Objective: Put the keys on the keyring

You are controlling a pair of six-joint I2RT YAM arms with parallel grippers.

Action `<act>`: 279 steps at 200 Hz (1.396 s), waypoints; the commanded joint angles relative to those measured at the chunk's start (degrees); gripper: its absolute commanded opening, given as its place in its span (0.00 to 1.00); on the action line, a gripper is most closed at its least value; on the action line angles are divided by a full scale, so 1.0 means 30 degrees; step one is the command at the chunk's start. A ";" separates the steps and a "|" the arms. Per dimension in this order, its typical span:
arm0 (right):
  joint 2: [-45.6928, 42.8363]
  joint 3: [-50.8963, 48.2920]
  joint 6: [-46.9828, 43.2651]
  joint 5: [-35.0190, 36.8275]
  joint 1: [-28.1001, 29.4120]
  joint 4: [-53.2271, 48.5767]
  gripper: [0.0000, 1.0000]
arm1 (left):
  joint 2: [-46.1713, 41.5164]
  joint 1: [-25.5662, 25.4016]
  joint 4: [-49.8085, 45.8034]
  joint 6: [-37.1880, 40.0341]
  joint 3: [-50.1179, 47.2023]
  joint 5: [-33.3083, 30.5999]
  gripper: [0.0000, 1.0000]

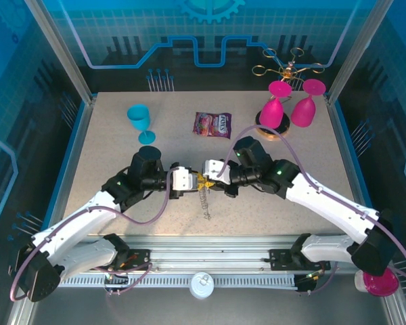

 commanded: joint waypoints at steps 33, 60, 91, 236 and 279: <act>-0.0167 0.0861 -0.1030 -0.0173 0.1439 0.0179 0.00 | 0.0234 -0.0301 -0.0332 0.0297 0.0572 -0.0773 0.00; -0.2197 -0.2464 0.1673 -0.2949 -0.0283 0.5079 0.25 | -0.0350 -0.0275 0.1874 -0.0938 -0.0501 0.0061 0.00; -0.3564 -0.6354 0.3886 -0.3728 -0.1185 1.0602 0.26 | -0.0702 -0.0294 0.4630 -0.2612 -0.1808 0.1693 0.00; -0.2811 -0.3437 0.0368 -0.2127 -0.0494 0.4283 0.00 | -0.0132 -0.0283 0.2345 -0.1969 -0.0712 0.0062 0.31; -0.0786 0.0026 -0.1514 -0.1243 0.0661 0.0357 0.00 | 0.1088 -0.0304 -0.0266 -0.0537 0.0939 -0.0462 0.17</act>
